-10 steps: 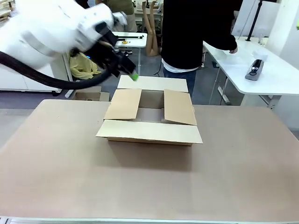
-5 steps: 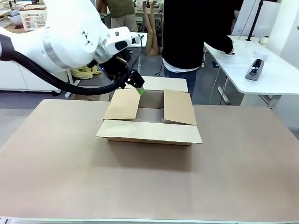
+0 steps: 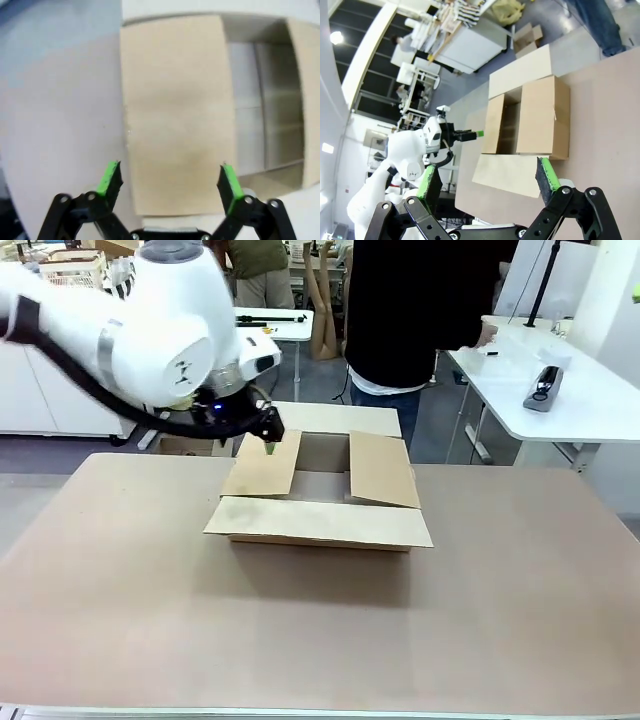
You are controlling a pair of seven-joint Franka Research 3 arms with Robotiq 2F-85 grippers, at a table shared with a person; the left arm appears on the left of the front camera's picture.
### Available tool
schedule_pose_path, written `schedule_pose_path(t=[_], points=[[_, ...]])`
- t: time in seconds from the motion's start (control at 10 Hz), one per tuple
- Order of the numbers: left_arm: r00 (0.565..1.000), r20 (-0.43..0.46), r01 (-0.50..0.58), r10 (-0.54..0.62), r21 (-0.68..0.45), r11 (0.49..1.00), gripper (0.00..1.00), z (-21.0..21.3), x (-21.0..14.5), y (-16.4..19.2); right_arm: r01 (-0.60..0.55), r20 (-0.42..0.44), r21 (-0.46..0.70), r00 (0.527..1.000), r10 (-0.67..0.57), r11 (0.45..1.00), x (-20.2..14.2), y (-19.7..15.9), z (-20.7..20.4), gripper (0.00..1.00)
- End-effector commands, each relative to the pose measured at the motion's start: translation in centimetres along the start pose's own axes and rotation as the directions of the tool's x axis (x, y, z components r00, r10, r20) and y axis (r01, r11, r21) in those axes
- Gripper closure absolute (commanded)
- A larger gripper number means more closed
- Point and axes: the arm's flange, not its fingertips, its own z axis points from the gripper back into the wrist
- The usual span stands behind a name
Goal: Pack the gift set into the box.
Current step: Place both hands on the side flaps of the Package Box and spread them outward.
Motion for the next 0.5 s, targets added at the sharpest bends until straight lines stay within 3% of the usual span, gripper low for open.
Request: schedule_pose_path(t=[0.0,0.2,0.4], points=[[0.997,-0.074,-0.019,0.018,-0.011,1.0,0.0,-1.1,4.0,-6.5,-0.009,-0.002,0.023,1.0,0.009,1.0,0.2,0.2,0.0,0.0],[0.993,-0.112,-0.027,0.027,-0.005,1.0,0.0,-2.4,4.9,-7.4,-0.009,-0.002,0.023,1.0,0.009,1.0,0.2,0.2,0.0,0.0],[0.986,-0.155,-0.049,0.061,0.084,0.995,0.0,-4.9,5.6,-8.2,-0.009,-0.002,0.023,1.0,0.009,1.0,0.2,0.2,0.0,0.0]])
